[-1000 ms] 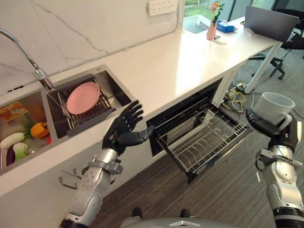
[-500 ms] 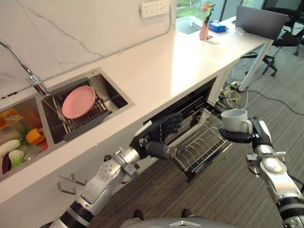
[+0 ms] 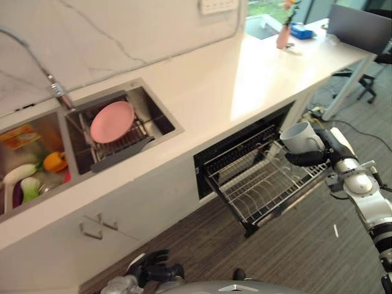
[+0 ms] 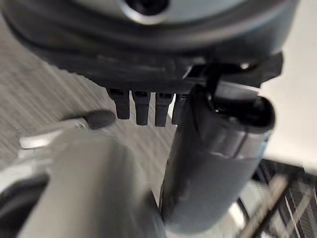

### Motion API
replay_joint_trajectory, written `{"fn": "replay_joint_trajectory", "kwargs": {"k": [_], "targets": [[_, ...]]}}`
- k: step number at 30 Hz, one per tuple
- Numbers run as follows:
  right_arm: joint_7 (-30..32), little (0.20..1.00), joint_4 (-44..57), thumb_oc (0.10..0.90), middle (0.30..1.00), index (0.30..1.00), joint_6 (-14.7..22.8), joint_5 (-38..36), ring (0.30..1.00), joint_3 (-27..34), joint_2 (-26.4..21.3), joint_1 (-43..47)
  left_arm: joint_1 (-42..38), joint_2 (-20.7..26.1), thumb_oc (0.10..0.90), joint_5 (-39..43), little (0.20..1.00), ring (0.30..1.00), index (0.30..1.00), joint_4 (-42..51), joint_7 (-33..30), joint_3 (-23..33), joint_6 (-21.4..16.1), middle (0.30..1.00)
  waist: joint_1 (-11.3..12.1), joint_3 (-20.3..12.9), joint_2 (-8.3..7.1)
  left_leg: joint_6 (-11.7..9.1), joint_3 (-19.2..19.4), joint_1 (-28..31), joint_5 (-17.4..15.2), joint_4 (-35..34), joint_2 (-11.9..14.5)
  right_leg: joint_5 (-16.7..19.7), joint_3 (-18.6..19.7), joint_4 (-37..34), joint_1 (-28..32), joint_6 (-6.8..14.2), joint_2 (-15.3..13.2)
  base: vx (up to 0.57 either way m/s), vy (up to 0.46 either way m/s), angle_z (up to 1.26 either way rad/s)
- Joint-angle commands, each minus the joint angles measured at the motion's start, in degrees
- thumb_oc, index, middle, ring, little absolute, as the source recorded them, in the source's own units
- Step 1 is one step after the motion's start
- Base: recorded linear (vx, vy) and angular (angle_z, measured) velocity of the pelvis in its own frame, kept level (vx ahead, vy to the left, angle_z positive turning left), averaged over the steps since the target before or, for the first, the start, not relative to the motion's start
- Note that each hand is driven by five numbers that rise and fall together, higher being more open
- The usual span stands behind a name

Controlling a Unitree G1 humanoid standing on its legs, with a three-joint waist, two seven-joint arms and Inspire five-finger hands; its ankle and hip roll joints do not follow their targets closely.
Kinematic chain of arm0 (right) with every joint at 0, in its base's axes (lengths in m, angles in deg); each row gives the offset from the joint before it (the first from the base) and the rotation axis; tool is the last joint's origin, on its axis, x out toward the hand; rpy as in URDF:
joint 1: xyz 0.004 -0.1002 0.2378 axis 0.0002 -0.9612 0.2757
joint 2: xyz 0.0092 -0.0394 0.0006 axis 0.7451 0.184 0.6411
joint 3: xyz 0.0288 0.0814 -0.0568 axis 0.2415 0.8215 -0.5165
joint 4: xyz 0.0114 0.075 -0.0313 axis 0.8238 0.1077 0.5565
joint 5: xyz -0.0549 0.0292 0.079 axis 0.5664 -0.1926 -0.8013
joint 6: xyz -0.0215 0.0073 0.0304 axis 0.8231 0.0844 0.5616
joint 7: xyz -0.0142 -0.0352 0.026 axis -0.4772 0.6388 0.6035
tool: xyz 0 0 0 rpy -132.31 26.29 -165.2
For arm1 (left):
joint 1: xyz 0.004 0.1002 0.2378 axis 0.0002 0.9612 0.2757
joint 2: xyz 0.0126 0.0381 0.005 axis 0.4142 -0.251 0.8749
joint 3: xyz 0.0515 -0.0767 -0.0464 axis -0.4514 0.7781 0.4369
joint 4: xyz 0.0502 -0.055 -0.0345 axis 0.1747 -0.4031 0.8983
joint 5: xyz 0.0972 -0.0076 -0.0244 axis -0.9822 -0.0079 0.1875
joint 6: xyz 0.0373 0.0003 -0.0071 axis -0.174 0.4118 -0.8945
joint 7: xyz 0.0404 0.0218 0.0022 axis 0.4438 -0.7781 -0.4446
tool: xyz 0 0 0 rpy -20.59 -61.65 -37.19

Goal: Place the dishes in the dishwasher.

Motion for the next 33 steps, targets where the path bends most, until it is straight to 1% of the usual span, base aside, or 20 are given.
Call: {"fn": "replay_joint_trajectory", "kwargs": {"k": [1, 5, 7, 9, 11, 12, 13, 14, 15, 21, 26, 27, 29, 33], "targets": [[1.1, 0.3, -1.4, 0.4, 0.3, 0.3, 2.9, 1.8, 0.3, -1.6, -2.8, 10.1, -3.7, 1.7, 0.8, -4.0, 0.9, 0.9, 0.9, -4.2, -4.0, -1.4, -0.5, 0.9, 1.4, -1.6, -3.93, -1.8, 2.4, 0.2, -3.2, 0.3, 0.0, -5.1, -0.2, 0.9, 1.3, 4.2, -1.4, -0.01, -0.006, 0.12], [0.7, 0.3, -5.7, 0.4, 0.3, 0.3, 2.1, 2.3, 0.3, -3.8, -1.6, 11.9, -4.2, 0.1, 0.8, -2.5, 0.9, 0.9, 0.9, -12.9, -6.3, 2.8, -0.1, 0.9, 2.8, -0.7, -4.29, -2.0, 1.3, -1.5, -2.3, 0.3, -0.1, -5.0, -1.6, 0.9, 0.7, 4.1, -1.4, -0.01, 0.002, 0.08], [0.7, 0.3, -6.7, 0.4, 0.3, 0.3, 1.9, 2.2, 0.3, -4.1, -1.1, 12.2, -4.4, 0.1, 0.8, -2.3, 0.9, 0.9, 0.9, -14.1, -6.6, 3.3, -0.1, 0.9, 3.2, -0.5, -4.39, -2.0, 0.9, -2.0, -2.2, 0.3, -0.1, -5.1, -1.9, 0.9, 0.4, 4.1, -1.4, -0.01, -0.002, 0.2], [0.4, 0.3, -9.8, 0.4, 0.3, 0.3, 1.5, 2.4, 0.3, -5.5, -0.2, 13.3, -4.4, -0.1, 0.8, -1.0, 0.9, 0.9, 0.9, -15.4, -7.0, 4.4, 0.0, 0.9, 4.3, 0.3, -4.5, -2.0, 0.1, -3.2, -1.7, 0.3, -0.2, -5.0, -2.5, 0.9, -0.2, 4.1, -1.4, -0.04, -0.01, 0.21], [0.3, 0.3, -12.2, 0.4, 0.3, 0.3, 1.4, 2.6, 0.3, -7.3, 0.8, 15.4, -4.9, 0.1, 0.8, -0.8, 0.9, 0.9, 0.9, -15.4, -7.4, 4.1, -0.4, 0.9, 5.2, 1.4, -4.46, -2.0, -0.7, -4.7, -1.1, 0.3, -0.3, -4.8, -3.4, 0.9, -1.1, 4.1, -1.4, -0.06, -0.012, 0.22], [0.3, 0.3, -12.2, 0.4, 0.3, 0.3, 1.4, 2.6, 0.3, -7.3, 0.8, 15.4, -4.9, 0.1, 0.8, -0.8, 0.9, 0.9, 0.9, -15.4, -7.4, 4.1, -0.4, 0.9, 5.2, 1.4, -4.46, -2.0, -0.7, -4.7, -1.1, 0.3, -0.3, -4.8, -3.4, 0.9, -1.1, 4.1, -1.4, -0.08, -0.009, 0.2], [0.2, 0.3, -13.3, 0.4, 0.3, 0.3, 1.3, 2.8, 0.3, -8.2, 1.4, 16.2, -5.1, 0.2, 0.8, -0.5, 0.9, 0.9, 0.9, -15.0, -7.5, 3.8, -0.5, 0.9, 5.9, 2.2, -4.38, -2.0, -1.1, -5.5, -0.7, 0.3, -0.3, -4.7, -3.7, 0.9, -1.5, 4.1, -1.5, -0.16, -0.007, 0.24], [0.6, 0.3, -14.7, 0.4, 0.3, 0.3, 1.4, 2.8, 0.3, -9.5, 1.5, 18.8, -5.9, 0.7, 0.8, 0.4, 0.9, 0.9, 0.9, -13.7, -7.8, 3.3, -0.9, 0.9, 6.6, 4.1, -4.01, -2.2, -2.0, -7.7, 0.2, 0.3, -0.5, -4.2, -4.4, 0.9, -3.1, 4.1, -1.5, -0.22, -0.007, 0.27], [0.9, 0.3, -16.2, 0.4, 0.3, 0.3, 1.3, 2.9, 0.3, -10.2, 1.8, 19.6, -6.1, 0.9, 0.8, 0.7, 0.9, 0.9, 0.9, -12.7, -8.0, 2.7, -1.3, 0.9, 7.1, 5.2, -3.76, -2.1, -2.4, -8.4, 0.6, 0.3, -0.5, -3.9, -4.6, 0.9, -3.7, 3.9, -1.5, -0.19, -0.005, 0.25], [1.5, 0.3, -21.5, 0.4, 0.3, 0.3, 1.2, 3.2, 0.3, -14.3, 4.6, 25.6, -7.5, 1.9, 0.8, 2.8, 0.9, 0.9, 0.9, -10.6, -8.9, 1.7, -2.1, 0.9, 8.6, 9.2, -2.76, -2.0, -3.5, -11.3, 1.9, 1.0, -0.7, -3.3, -5.5, 1.8, -6.2, 3.6, -1.8, -0.09, -0.001, 0.14], [2.9, 0.3, -28.2, 0.4, 0.3, 0.3, 0.6, 5.0, 0.3, -16.4, 7.8, 29.4, -8.8, 2.2, 0.8, 3.4, 0.9, 0.9, 0.9, -10.6, -9.7, 1.2, -2.3, 0.9, 9.6, 10.6, -2.23, -2.3, -3.9, -12.9, 2.6, 1.4, -0.5, -3.4, -5.7, 2.8, -7.7, 3.3, -2.0, -0.04, -0.002, 0.06], [2.9, 0.3, -28.2, 0.4, 0.3, 0.3, 0.6, 5.0, 0.3, -16.5, 7.8, 29.5, -8.8, 2.2, 0.8, 3.4, 0.9, 0.9, 0.9, -10.6, -9.7, 1.2, -2.3, 0.9, 9.6, 10.7, -2.24, -2.3, -3.9, -12.9, 2.6, 1.4, -0.5, -3.4, -5.7, 2.9, -7.7, 3.3, -2.0, -0.02, -0.008, 0.13], [3.7, 0.3, -32.2, 0.4, 0.3, 0.3, 0.5, 5.0, 0.3, -15.8, 9.2, 29.2, -9.3, 2.1, 0.8, 4.0, 0.9, 0.9, 0.9, -10.3, -10.1, 1.2, -2.5, 0.9, 9.9, 11.1, -1.77, -2.4, -4.3, -13.3, 2.8, 1.4, -0.5, -3.6, -6.0, 3.1, -7.8, 3.2, -2.1, -0.03, -0.009, 0.14], [4.0, 0.3, -36.4, 0.4, 0.3, 0.3, 0.0, 5.3, 0.3, -15.5, 9.9, 29.2, -10.1, 2.2, 0.8, 3.7, 0.9, 0.9, 0.9, -10.3, -10.3, 0.6, -2.6, 0.9, 10.3, 11.6, -0.94, -2.5, -4.9, -13.3, 2.9, 1.6, -0.6, -3.9, -6.9, 3.5, -7.6, 3.1, -2.3, -0.03, -0.006, 0.07]]}}
